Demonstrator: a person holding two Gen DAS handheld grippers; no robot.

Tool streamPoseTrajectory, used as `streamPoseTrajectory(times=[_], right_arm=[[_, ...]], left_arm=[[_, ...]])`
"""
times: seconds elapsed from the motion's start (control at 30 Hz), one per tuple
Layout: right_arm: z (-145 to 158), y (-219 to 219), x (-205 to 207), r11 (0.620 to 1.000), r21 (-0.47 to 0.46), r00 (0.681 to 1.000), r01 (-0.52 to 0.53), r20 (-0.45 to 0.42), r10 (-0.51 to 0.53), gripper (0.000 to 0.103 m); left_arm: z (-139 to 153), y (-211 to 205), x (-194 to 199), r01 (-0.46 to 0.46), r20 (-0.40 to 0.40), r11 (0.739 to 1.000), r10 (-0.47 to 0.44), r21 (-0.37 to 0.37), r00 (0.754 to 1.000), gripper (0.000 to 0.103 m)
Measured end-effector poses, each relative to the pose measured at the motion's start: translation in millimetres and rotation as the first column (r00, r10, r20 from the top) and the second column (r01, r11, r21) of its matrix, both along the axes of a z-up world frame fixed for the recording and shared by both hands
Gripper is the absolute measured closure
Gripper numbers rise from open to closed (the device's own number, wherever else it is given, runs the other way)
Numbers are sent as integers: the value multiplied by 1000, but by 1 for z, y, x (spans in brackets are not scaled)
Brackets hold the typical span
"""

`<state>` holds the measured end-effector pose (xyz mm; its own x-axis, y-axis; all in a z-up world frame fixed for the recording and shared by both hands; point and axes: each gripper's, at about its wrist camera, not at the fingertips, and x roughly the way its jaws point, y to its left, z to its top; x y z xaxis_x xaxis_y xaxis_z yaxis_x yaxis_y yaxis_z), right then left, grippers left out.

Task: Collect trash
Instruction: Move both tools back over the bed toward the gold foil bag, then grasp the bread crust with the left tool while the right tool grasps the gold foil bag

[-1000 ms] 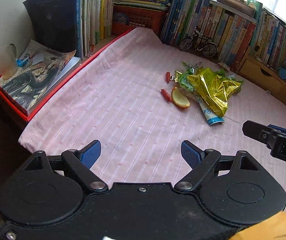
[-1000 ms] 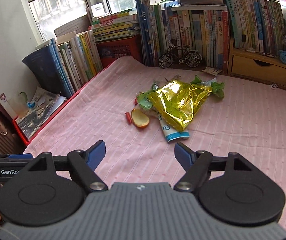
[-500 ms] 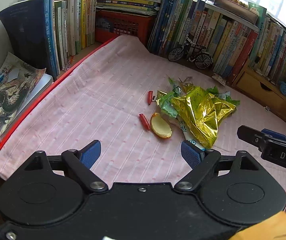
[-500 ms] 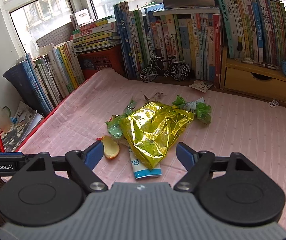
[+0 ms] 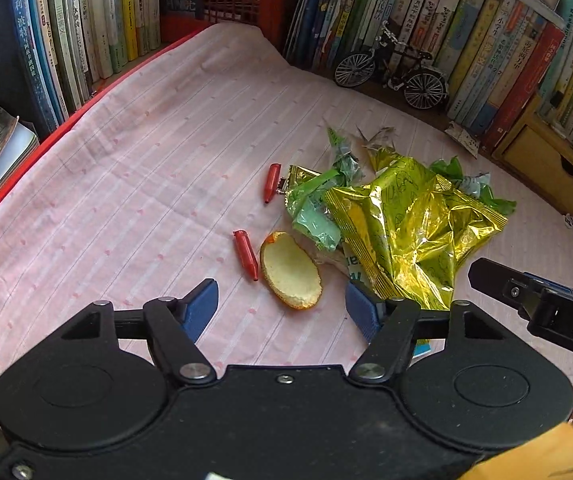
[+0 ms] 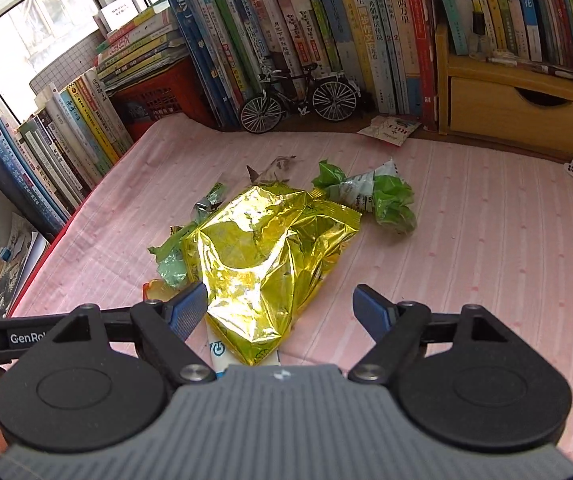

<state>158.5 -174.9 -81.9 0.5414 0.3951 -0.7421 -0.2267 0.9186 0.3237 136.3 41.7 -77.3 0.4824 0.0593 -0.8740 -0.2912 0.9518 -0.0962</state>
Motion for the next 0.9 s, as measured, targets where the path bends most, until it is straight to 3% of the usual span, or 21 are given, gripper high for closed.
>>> streamPoseTrajectory(times=[0.27,0.4,0.47,0.53,0.6,0.9], right_arm=[[-37,0,45,994,87,995,59,-89,-51,16],[-53,2,61,988,135,990,76,-127,-59,16],[-58,3,67,984,160,988,72,-148,-48,20],[-60,2,68,980,185,985,71,-166,-41,47],[-62,0,68,979,189,983,80,-180,-46,61],[-47,-21,49,971,205,984,125,-153,-95,70]], left_arm=[[-37,0,38,-19,-21,1000,19,-24,1000,40],[-51,-7,46,-1,-33,1000,1,-15,999,48],[-55,-9,48,10,-36,1000,-10,-1,999,52],[-55,-10,48,9,-25,1000,-9,-17,1000,64],[-52,-10,46,7,-17,1000,-7,-29,1000,72],[-36,-20,24,30,6,999,-30,-13,1000,78]])
